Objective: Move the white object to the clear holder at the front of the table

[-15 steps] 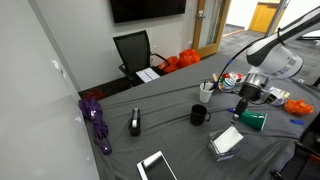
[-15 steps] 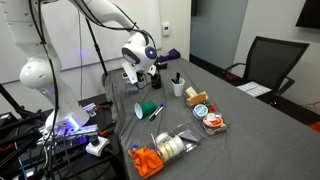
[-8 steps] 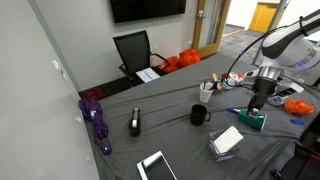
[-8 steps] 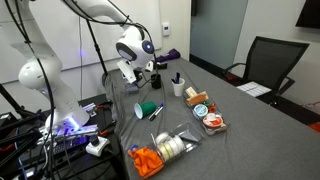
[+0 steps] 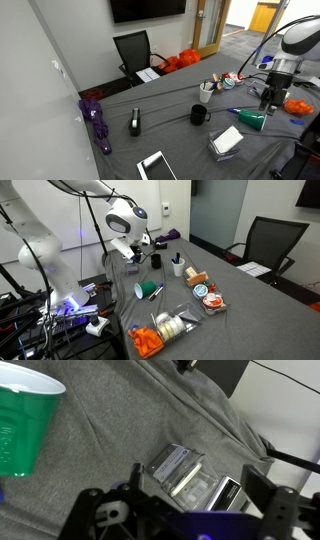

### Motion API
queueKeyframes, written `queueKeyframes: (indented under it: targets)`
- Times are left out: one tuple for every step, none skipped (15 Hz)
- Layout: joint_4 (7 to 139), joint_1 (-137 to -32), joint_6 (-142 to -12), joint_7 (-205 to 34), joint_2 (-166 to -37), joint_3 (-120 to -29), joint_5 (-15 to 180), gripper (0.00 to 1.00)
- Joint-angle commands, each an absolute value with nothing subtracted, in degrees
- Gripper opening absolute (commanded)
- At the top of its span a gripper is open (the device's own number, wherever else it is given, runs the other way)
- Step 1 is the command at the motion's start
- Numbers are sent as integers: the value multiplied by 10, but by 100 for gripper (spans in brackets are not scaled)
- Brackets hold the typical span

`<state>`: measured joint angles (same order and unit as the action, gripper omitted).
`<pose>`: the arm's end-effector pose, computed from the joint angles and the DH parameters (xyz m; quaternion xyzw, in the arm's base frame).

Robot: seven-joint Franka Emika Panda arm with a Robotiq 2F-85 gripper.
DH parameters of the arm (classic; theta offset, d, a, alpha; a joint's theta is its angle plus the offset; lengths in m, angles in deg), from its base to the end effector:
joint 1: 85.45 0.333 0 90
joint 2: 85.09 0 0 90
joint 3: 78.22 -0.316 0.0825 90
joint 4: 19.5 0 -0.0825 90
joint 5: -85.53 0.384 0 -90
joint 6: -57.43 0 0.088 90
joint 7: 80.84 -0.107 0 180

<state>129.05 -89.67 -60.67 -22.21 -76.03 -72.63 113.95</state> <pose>0.3903 -0.0408 0.2922 -0.9289 -0.2547 0.0385 0.2662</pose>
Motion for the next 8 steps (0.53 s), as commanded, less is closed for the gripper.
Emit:
queueKeyframes:
  targets:
    - [1332, -893, -667, -227, -713, -722, 1109, 100]
    - [1337, -893, -678, -229, -708, -721, 1103, 100]
    - [1343, -892, -688, -230, -702, -720, 1097, 100]
    - [1347, -891, -696, -230, -697, -719, 1094, 100]
    - [1352, -890, -703, -232, -693, -718, 1089, 100]
    - [1356, -889, -709, -232, -689, -717, 1085, 100]
    - [1360, -889, -714, -231, -686, -716, 1082, 100]
    - [1362, -888, -715, -235, -683, -715, 1080, 100]
